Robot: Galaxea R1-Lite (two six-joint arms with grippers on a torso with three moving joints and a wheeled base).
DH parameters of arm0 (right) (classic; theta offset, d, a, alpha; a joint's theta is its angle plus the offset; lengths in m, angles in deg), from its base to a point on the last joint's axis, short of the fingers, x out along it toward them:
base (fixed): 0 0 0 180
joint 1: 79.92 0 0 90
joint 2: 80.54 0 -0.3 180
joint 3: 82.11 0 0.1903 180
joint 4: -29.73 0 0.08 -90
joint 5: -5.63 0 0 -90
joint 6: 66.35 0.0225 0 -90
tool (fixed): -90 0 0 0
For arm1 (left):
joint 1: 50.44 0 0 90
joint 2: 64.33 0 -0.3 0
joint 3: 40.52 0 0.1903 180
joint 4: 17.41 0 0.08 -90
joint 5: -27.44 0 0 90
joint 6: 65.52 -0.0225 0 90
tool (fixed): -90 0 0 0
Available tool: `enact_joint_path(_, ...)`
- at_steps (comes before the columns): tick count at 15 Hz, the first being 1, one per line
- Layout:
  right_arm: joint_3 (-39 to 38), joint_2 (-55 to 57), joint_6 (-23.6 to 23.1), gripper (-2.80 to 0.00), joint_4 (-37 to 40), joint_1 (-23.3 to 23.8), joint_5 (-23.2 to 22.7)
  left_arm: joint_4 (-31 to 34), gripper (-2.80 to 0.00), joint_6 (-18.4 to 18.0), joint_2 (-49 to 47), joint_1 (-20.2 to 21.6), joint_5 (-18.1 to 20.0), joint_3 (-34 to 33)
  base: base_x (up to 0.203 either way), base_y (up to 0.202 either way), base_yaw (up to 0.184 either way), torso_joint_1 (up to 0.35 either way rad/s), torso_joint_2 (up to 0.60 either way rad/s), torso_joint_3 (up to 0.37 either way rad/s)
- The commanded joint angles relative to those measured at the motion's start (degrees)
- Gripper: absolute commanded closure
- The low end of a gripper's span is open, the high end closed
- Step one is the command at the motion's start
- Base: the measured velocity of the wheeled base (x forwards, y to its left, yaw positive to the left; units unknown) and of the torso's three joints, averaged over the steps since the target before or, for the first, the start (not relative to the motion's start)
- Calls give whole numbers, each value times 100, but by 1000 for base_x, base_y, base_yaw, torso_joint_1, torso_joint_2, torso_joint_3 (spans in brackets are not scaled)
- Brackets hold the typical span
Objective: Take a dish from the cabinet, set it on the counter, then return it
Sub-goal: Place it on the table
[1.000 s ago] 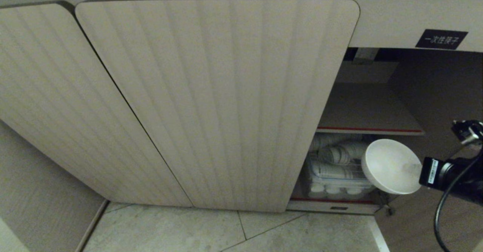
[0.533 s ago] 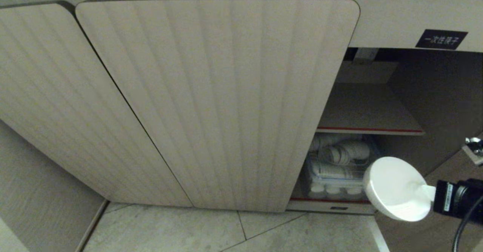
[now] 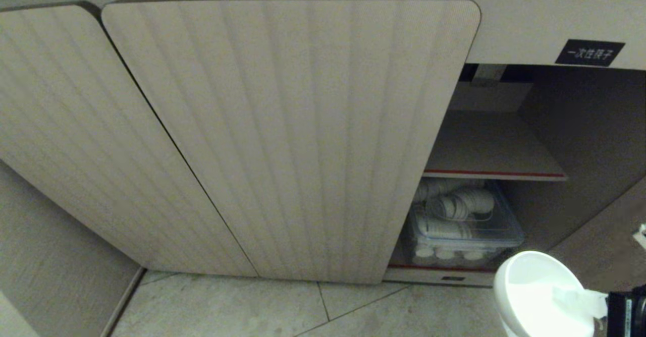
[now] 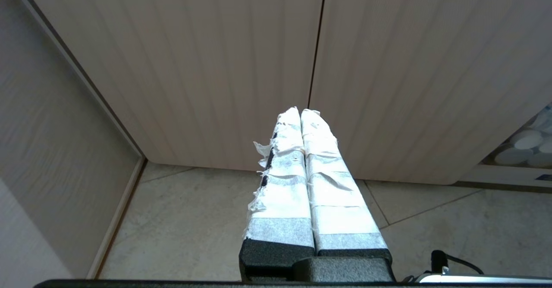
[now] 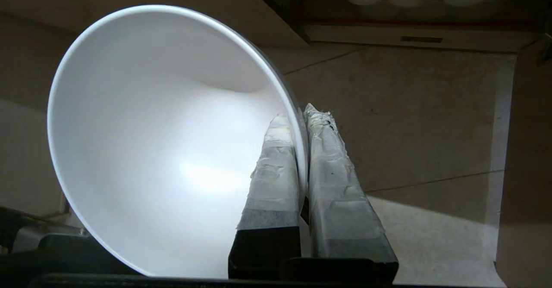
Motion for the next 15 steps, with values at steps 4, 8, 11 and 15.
enact_joint_path(4, -344, -511, -27, 0, 14, -386, -138, -2, 0, 3, 2, 1, -2, 6, 0, 0, 0, 0, 0, 0)
enact_joint_path(8, -495, -396, -138, 0, -5, -307, -120, -2, 0, 3, 2, 1, -2, -2, 0, 0, 0, 0, 0, 0)
enact_joint_path(11, -626, -319, -692, 0, -1, -253, -121, -2, 0, 3, 2, 1, -2, -2, 0, 0, 0, 0, 0, 0)
enact_joint_path(15, -898, -344, -914, 0, 22, -228, -104, -2, 0, 3, 2, 1, -2, 2, 0, 0, 0, 0, 0, 0)
